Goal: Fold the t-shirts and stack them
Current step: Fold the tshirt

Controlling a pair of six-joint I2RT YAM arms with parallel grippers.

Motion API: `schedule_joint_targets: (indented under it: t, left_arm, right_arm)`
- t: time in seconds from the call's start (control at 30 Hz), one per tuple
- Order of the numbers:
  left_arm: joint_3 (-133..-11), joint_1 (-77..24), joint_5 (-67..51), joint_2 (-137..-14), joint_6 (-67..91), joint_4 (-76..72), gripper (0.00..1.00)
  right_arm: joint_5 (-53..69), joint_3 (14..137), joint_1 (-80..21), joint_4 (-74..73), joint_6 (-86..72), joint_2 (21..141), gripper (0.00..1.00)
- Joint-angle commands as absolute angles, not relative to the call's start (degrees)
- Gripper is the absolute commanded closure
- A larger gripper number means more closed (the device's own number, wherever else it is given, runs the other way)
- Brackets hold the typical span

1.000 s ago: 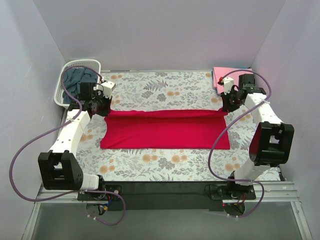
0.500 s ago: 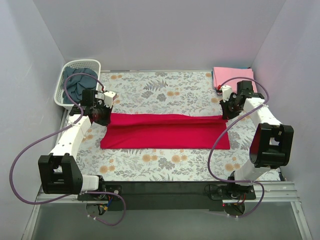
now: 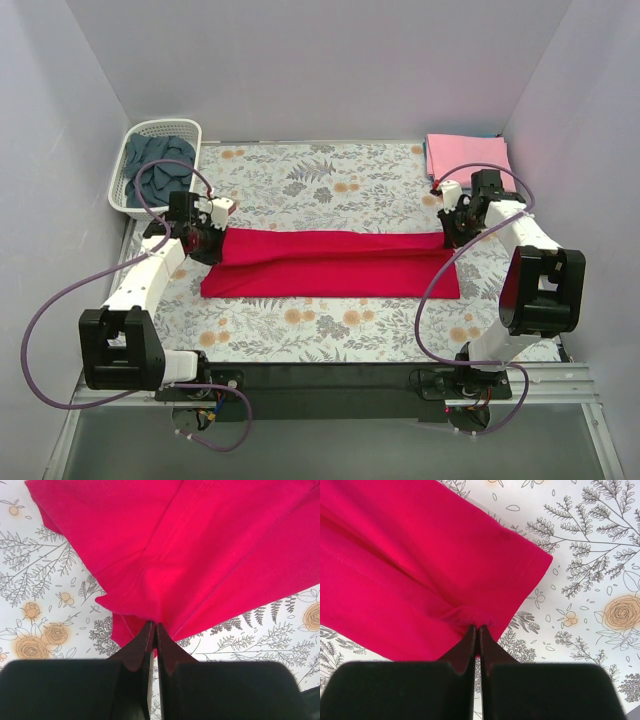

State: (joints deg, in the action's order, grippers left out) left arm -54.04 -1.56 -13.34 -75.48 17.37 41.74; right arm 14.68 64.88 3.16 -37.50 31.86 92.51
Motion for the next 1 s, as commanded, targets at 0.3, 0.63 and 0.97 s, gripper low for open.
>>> schedule_joint_targets:
  t: [0.3,0.63,0.97]
  left_arm:
    - [-47.46,-1.14,-12.66,-73.92,16.61,38.06,1.00]
    - [-50.71,-1.14,-18.80,-73.13,14.24,44.20,0.66]
    - [-60.38,-1.14,-25.49,-72.42,13.71,48.96,0.58]
  right_arm:
    - [13.45,59.94,3.60,-35.51,34.36,91.06,0.99]
    - [12.48,60.11,3.69,-36.03,35.95,89.92,0.55]
    - [16.34,69.87,5.27,-40.16,31.47,91.92,0.50]
